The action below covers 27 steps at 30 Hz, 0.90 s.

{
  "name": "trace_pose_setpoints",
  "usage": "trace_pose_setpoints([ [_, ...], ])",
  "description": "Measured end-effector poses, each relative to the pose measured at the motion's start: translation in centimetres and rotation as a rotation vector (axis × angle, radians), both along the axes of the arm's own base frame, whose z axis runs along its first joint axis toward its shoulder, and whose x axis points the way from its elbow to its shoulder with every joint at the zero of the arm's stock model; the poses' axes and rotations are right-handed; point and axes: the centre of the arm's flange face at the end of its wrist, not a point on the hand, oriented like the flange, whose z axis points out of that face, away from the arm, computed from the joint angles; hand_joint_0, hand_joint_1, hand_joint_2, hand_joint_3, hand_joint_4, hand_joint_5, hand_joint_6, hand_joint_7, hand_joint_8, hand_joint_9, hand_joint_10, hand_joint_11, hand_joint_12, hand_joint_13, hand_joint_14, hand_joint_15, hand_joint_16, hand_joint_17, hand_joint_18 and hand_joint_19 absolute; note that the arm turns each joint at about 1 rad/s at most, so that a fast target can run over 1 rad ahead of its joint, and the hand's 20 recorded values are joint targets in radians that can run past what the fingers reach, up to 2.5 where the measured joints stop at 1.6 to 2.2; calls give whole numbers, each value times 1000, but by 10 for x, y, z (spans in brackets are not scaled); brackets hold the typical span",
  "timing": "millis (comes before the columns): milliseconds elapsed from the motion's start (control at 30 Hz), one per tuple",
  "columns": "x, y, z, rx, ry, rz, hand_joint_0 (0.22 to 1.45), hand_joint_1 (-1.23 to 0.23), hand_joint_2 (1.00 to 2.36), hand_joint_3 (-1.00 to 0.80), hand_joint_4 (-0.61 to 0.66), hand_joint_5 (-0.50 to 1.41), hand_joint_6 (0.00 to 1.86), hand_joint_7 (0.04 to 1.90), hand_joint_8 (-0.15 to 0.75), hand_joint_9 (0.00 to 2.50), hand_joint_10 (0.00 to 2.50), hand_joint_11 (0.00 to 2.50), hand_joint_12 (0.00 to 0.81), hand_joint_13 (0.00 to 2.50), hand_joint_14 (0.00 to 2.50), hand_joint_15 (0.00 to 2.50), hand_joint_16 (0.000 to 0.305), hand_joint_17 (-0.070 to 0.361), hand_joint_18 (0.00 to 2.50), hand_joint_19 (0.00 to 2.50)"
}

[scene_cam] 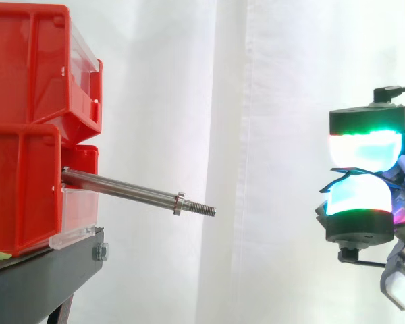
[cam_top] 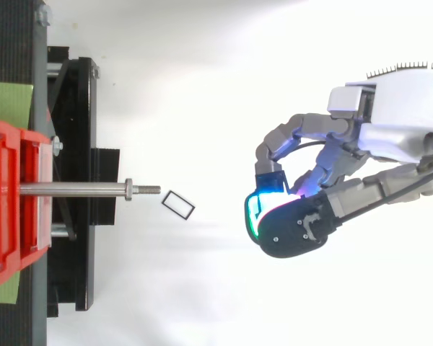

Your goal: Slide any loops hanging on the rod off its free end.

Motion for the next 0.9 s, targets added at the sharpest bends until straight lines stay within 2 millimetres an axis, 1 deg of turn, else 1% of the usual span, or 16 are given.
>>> trace_pose_setpoints([
  [100, -1, -1, 7, -2, 12, 0, 717, -842, 1009, -374, 31, -188, 926, 1005, 311, 1044, 15, 618, 339, 770, 9, 223, 44, 98, 847, 402],
  [133, -1, -2, 11, -3, 17, -1, 731, -857, 1006, -426, 32, -189, 925, 1007, 310, 1038, 14, 612, 339, 769, 8, 222, 43, 98, 846, 399],
  [233, -1, -2, 18, -5, 27, -2, 753, -863, 1000, -500, 36, -189, 925, 994, 303, 1030, 15, 609, 337, 769, 8, 213, 43, 97, 844, 393],
  [400, -2, -3, 21, -6, 36, -4, 757, -874, 1000, -500, 32, -189, 924, 973, 299, 1028, 14, 607, 333, 766, 8, 213, 43, 97, 843, 385],
  [567, -2, -4, 21, -5, 38, -4, 731, -865, 1000, -500, 50, -186, 919, 1011, 297, 1029, 14, 598, 331, 764, 10, 215, 43, 96, 837, 389],
  [667, -2, -4, 21, -4, 38, -4, 681, -786, 1000, -500, 49, -176, 911, 1045, 293, 1037, 17, 589, 330, 759, 8, 220, 43, 96, 829, 409],
  [767, -2, -4, 21, -3, 38, -4, 652, -738, 1000, -500, 37, -165, 902, 1074, 288, 1052, 14, 572, 331, 754, 9, 230, 43, 96, 814, 427],
  [800, -2, -4, 21, -3, 38, -4, 622, -675, 1000, -500, 16, -156, 893, 1085, 285, 1065, 14, 559, 329, 753, 8, 228, 43, 96, 809, 438],
  [900, -2, -4, 21, -3, 38, -4, 612, -621, 1000, -500, -16, -143, 876, 1113, 272, 1077, 16, 533, 327, 752, 10, 226, 42, 95, 796, 450],
])
